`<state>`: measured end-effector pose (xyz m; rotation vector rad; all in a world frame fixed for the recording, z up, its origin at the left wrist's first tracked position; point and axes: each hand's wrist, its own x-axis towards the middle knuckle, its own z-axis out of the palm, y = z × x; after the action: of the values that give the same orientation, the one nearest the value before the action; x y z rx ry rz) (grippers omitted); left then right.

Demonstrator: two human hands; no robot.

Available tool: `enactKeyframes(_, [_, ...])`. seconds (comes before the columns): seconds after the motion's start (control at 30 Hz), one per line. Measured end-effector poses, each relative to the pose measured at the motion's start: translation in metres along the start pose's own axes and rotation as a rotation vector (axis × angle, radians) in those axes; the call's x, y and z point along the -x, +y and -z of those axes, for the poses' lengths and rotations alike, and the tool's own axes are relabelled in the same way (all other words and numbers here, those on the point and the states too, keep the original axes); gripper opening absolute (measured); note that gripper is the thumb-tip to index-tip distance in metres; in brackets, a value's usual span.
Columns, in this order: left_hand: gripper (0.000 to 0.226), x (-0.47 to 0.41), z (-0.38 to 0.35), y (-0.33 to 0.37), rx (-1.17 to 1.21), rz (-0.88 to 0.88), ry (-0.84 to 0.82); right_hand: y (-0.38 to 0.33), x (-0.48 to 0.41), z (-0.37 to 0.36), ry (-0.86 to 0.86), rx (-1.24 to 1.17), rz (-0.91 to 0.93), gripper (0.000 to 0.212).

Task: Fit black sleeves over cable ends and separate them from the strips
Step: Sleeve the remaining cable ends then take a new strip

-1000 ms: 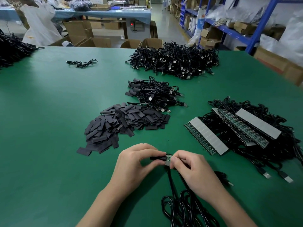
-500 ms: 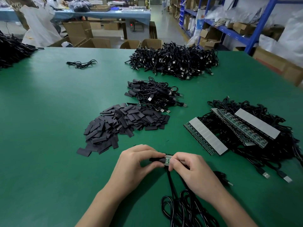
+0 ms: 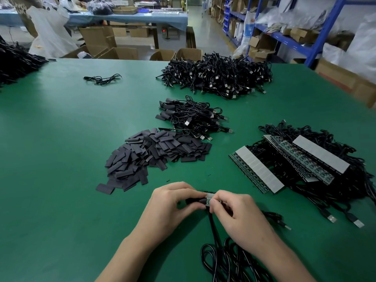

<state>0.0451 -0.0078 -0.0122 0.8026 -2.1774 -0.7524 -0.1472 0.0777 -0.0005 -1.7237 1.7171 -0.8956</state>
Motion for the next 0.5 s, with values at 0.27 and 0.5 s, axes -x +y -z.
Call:
enactKeyframes(0.27, [0.019,0.001,-0.003,0.003,0.023,-0.033,-0.03,0.001,-0.001,0.004,-0.076,-0.102,-0.02,0.025])
enactKeyframes(0.5, [0.018,0.001,0.0,0.002,0.031,-0.019,0.03,0.001,-0.002,0.011,-0.006,-0.197,0.023,0.016])
